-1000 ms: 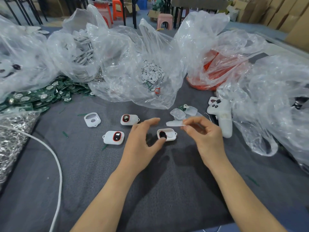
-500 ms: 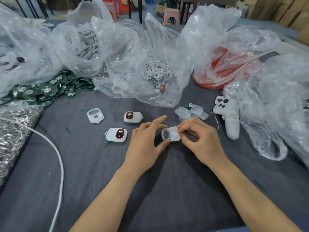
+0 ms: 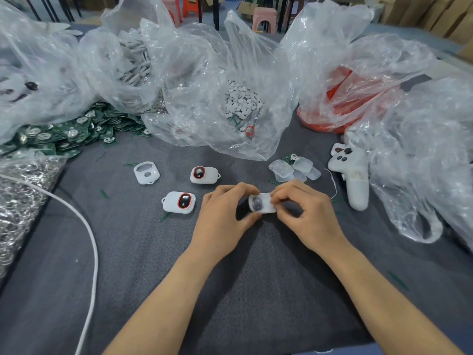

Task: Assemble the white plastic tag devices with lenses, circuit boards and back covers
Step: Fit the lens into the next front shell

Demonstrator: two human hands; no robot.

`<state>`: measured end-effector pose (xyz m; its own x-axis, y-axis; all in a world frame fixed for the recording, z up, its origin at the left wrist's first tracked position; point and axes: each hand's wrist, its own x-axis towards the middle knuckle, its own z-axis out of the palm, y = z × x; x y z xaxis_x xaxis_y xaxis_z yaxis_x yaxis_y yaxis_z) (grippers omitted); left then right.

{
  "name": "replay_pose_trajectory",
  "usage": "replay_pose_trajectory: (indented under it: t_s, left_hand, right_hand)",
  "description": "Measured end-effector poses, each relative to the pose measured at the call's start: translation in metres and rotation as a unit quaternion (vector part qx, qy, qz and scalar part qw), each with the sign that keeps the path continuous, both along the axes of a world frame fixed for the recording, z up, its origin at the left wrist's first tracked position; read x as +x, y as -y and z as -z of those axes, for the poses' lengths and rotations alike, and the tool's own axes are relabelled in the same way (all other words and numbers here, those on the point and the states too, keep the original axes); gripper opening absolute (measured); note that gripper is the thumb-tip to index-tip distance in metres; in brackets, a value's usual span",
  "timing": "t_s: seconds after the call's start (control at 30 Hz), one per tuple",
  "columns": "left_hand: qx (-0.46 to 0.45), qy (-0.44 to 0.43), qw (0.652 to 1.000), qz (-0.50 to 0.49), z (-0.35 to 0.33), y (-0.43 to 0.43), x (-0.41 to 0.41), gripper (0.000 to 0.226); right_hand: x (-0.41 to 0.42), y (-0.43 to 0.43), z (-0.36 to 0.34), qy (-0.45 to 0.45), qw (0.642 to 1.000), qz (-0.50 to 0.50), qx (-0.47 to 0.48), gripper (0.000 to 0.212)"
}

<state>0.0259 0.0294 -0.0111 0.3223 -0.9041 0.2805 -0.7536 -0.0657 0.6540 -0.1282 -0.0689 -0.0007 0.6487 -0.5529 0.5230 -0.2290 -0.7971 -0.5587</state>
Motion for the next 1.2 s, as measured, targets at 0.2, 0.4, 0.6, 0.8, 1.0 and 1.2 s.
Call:
replay_pose_trajectory:
  t_s: [0.2,0.4,0.6,0.8,1.0,1.2]
  left_hand:
    - [-0.003,-0.009,1.0,0.009,-0.0014,-0.0002,-0.0002,0.015]
    - [-0.002,-0.005,1.0,0.004,-0.0023,0.0,-0.0017,0.014]
    - [-0.002,-0.005,1.0,0.004,-0.003,-0.0011,-0.0018,0.015]
    - [-0.001,0.002,1.0,0.003,-0.0043,-0.002,-0.0023,0.032]
    - [-0.014,0.011,1.0,0.003,-0.0038,-0.0022,-0.0025,0.039]
    - [-0.017,0.02,1.0,0.006,-0.0015,-0.0017,-0.0024,0.037]
  right_hand:
    - [0.001,-0.0021,-0.0001,-0.032,0.999,0.001,-0.026,0.019]
    - [0.0005,-0.002,0.0016,-0.056,0.997,0.005,-0.05,0.022]
    - [-0.0016,-0.0024,0.0008,-0.013,0.999,0.04,0.0,0.02]
    - [0.0022,-0.0003,-0.001,-0.004,0.989,0.11,0.103,0.01]
    - [0.0056,-0.0034,0.0006,-0.019,0.986,0.111,0.123,0.012]
    - [0.0076,-0.0043,0.0007,-0.028,0.985,0.106,0.134,0.006]
